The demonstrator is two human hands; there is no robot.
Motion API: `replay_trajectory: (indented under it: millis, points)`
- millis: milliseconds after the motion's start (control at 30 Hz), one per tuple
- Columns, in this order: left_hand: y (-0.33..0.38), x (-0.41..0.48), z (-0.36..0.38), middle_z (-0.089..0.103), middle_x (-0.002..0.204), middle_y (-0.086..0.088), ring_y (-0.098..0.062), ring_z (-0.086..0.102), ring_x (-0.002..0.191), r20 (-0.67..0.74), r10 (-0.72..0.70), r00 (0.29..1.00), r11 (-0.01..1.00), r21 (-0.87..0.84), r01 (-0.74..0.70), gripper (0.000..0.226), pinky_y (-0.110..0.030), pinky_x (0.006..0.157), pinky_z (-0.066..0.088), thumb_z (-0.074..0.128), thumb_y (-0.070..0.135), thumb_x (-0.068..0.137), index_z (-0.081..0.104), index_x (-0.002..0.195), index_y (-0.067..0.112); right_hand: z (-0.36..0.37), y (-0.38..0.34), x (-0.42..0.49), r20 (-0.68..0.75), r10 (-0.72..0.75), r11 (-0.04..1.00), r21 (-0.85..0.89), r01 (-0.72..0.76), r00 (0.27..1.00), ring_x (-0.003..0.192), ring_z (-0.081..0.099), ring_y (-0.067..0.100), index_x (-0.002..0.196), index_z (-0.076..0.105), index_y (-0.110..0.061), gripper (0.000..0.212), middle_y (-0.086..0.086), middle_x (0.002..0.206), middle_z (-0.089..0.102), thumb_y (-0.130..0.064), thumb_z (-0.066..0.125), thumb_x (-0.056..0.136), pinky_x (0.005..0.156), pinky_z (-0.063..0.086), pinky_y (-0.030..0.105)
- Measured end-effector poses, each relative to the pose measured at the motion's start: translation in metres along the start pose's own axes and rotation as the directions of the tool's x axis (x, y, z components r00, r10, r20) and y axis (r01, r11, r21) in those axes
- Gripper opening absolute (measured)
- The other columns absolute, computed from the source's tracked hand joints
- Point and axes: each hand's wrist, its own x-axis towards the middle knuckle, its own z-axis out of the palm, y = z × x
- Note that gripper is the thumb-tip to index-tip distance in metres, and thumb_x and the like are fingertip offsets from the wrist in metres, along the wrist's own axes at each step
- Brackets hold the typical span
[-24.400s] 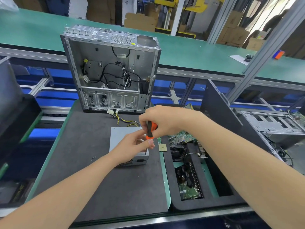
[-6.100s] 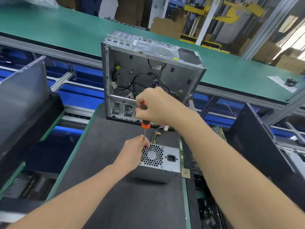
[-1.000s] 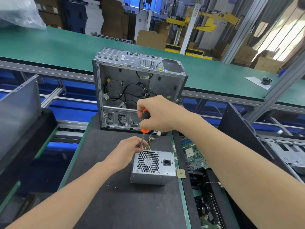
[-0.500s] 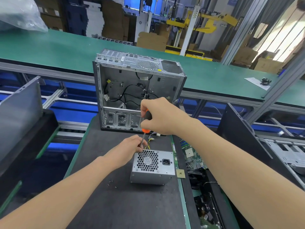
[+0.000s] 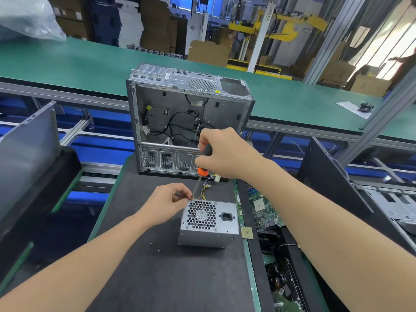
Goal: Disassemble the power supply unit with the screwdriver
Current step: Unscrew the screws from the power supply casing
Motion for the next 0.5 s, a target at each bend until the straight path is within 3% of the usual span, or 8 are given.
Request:
replay_trajectory:
  millis: [200,500]
  points:
    - [-0.0028,0.0026,-0.001,0.08,0.096,0.013,0.0,0.075,0.092,0.013,-0.098,0.995,0.992,-0.075,0.099,0.011,-0.024,0.09,0.055,0.074,0.017,0.091,0.076,0.091,0.028,0.0041,-0.0017,0.001,0.013,-0.004,1.0,0.011,0.004,1.0,0.078,0.055,0.017,0.087,0.055,-0.019,0.017,-0.002,0.084,0.061,-0.028,0.066,0.08,0.06,0.046,0.032]
    - [-0.0015,0.0055,-0.0009,0.08,0.092,0.014,0.001,0.074,0.088,0.028,-0.136,0.99,0.988,-0.066,0.138,0.015,-0.015,0.08,0.05,0.075,0.015,0.088,0.077,0.086,0.029,0.0061,-0.0002,0.0025,0.023,-0.001,1.0,-0.003,0.001,1.0,0.071,0.05,0.013,0.088,0.054,-0.019,0.017,-0.001,0.083,0.062,-0.029,0.066,0.08,0.059,0.046,0.031]
